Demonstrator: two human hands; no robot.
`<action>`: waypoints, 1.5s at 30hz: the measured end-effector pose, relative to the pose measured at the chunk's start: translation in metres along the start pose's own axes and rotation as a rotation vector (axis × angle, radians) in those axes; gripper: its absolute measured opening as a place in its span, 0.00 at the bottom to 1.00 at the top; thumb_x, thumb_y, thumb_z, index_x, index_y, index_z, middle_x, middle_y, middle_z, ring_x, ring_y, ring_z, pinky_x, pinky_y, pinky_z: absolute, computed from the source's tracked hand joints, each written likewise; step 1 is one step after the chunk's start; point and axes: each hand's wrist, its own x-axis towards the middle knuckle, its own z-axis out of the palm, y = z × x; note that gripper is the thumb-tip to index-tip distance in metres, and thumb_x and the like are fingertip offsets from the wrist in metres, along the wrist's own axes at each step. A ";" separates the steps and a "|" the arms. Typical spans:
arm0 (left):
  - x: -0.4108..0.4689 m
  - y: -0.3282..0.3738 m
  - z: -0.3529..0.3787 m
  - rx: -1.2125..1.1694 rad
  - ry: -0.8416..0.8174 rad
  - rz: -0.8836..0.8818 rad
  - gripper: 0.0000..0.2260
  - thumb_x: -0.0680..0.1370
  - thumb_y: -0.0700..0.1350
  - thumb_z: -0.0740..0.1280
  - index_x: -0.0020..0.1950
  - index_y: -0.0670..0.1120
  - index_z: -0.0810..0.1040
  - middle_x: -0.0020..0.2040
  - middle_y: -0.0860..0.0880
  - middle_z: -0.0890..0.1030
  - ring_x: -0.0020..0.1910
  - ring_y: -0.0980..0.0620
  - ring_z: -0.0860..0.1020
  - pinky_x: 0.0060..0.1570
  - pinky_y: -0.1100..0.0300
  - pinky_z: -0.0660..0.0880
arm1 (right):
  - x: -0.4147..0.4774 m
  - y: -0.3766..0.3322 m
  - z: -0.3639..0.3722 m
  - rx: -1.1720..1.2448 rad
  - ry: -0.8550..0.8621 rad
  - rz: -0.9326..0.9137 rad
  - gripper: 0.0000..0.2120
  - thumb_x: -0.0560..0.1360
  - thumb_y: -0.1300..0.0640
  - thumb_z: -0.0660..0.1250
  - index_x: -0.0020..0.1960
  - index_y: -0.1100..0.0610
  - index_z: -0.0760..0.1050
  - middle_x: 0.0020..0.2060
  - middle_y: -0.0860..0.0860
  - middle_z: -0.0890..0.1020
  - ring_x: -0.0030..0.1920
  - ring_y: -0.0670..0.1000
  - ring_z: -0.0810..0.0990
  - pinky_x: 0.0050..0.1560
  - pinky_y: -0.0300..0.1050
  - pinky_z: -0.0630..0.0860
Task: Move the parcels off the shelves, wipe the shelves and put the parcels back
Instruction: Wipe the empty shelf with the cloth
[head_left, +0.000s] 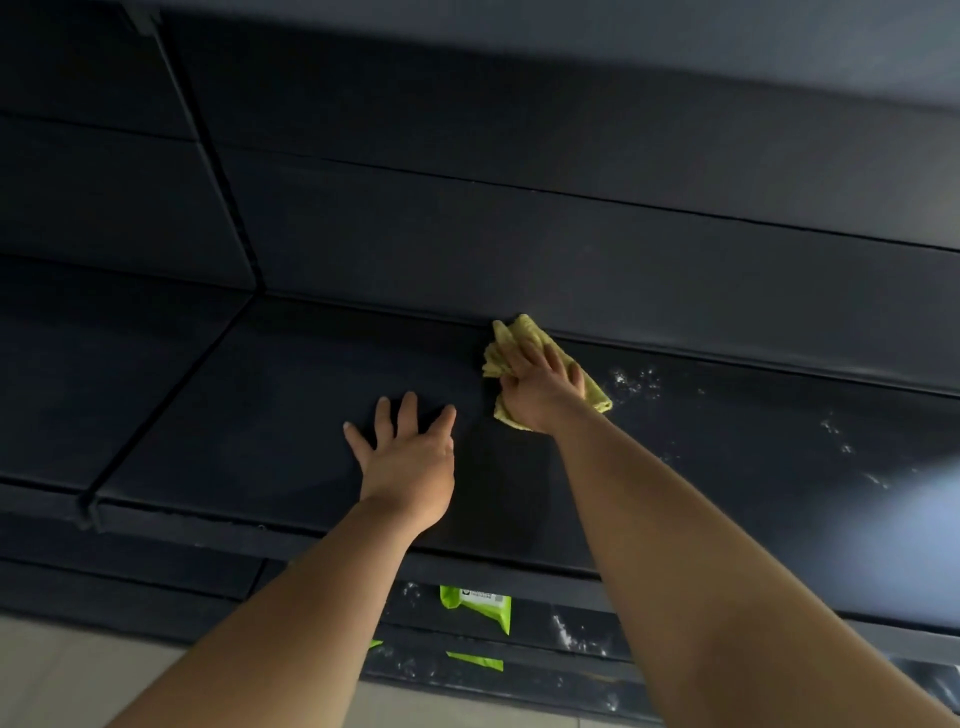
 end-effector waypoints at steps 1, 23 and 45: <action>0.000 0.003 0.000 -0.007 0.014 -0.002 0.20 0.83 0.52 0.48 0.76 0.61 0.53 0.78 0.47 0.48 0.76 0.41 0.44 0.69 0.31 0.43 | 0.001 0.009 -0.003 -0.004 0.000 0.038 0.26 0.81 0.45 0.45 0.78 0.42 0.42 0.78 0.43 0.43 0.77 0.51 0.40 0.74 0.61 0.39; -0.046 0.039 -0.007 -0.036 -0.053 0.045 0.24 0.81 0.48 0.57 0.77 0.54 0.56 0.77 0.47 0.51 0.76 0.43 0.49 0.72 0.37 0.50 | -0.104 0.040 0.022 0.017 -0.041 0.161 0.27 0.80 0.41 0.45 0.76 0.38 0.40 0.77 0.47 0.37 0.76 0.58 0.32 0.69 0.69 0.32; -0.092 0.024 -0.006 -0.156 -0.020 0.091 0.21 0.82 0.47 0.56 0.75 0.45 0.61 0.76 0.49 0.59 0.73 0.48 0.61 0.71 0.55 0.63 | -0.184 0.116 0.025 0.032 0.012 0.170 0.24 0.82 0.47 0.45 0.77 0.39 0.46 0.78 0.45 0.42 0.77 0.52 0.37 0.74 0.59 0.35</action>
